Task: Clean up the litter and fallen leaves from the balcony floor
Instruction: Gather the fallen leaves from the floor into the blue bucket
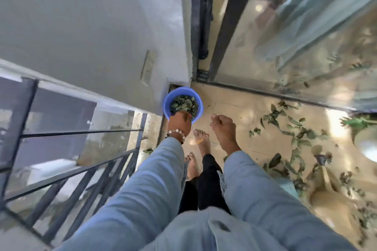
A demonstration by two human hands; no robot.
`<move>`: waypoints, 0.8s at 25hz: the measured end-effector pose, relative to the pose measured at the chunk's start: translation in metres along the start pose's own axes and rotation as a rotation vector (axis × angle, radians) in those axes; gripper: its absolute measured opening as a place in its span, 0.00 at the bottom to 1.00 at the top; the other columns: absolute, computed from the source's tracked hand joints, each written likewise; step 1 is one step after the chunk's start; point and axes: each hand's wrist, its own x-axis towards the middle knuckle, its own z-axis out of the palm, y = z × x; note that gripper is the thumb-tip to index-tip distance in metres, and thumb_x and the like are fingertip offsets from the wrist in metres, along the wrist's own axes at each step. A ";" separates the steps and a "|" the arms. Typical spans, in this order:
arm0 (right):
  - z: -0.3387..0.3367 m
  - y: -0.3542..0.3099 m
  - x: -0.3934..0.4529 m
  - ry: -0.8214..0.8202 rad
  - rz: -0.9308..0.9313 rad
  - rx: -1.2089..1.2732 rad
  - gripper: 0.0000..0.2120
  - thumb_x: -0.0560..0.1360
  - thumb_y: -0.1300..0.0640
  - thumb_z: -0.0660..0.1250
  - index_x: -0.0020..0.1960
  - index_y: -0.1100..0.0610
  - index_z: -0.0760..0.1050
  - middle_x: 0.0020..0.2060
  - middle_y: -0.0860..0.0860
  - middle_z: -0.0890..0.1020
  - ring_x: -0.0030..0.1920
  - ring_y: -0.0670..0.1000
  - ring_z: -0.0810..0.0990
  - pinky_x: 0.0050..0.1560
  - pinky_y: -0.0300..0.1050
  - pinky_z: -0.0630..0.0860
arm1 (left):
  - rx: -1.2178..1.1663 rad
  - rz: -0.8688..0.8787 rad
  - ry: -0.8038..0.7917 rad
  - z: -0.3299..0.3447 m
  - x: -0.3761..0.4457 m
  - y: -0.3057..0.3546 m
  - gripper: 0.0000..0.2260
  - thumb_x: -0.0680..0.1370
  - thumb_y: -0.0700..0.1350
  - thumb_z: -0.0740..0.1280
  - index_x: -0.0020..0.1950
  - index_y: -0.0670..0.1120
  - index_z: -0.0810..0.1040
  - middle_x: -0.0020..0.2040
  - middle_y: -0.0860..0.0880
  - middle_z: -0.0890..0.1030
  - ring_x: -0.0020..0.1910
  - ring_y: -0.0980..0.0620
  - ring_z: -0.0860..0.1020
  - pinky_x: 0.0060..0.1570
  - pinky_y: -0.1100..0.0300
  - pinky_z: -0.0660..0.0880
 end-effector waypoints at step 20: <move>-0.294 0.312 -0.315 0.809 0.239 -0.007 0.16 0.80 0.48 0.59 0.44 0.59 0.77 0.43 0.60 0.82 0.47 0.63 0.79 0.42 0.50 0.72 | 0.826 1.080 -0.482 0.280 -0.305 0.162 0.09 0.79 0.42 0.62 0.52 0.47 0.82 0.52 0.42 0.82 0.53 0.40 0.79 0.53 0.51 0.76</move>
